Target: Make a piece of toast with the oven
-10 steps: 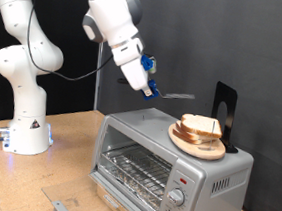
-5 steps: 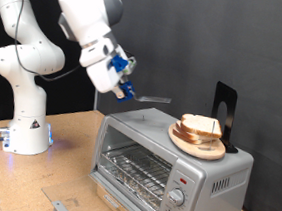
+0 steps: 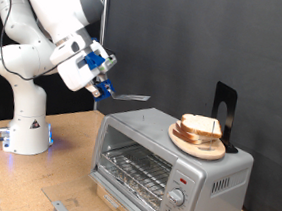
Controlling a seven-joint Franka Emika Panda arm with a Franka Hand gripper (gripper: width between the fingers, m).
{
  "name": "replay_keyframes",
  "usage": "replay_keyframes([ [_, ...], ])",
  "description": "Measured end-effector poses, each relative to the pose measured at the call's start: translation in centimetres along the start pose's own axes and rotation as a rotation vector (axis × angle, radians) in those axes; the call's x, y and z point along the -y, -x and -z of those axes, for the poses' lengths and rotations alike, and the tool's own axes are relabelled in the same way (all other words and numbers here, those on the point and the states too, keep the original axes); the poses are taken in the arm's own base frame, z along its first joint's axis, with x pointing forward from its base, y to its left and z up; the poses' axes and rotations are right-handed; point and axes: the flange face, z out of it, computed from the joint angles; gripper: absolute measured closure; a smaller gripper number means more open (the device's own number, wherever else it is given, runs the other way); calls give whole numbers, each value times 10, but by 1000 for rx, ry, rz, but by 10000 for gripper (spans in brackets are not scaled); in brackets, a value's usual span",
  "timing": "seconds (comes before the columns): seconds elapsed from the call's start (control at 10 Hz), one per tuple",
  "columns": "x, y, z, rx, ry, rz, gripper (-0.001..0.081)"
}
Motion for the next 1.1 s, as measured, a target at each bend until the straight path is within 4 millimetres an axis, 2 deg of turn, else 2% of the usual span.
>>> replay_keyframes([
  [0.2,-4,-1,2,-3,-3,3,341],
  [0.5,14,-8,5,124,77,46,341],
  [0.8,19,-44,11,260,190,48,341],
  [1.0,14,-72,8,392,243,49,341],
  [1.1,9,-88,-1,453,246,29,341],
])
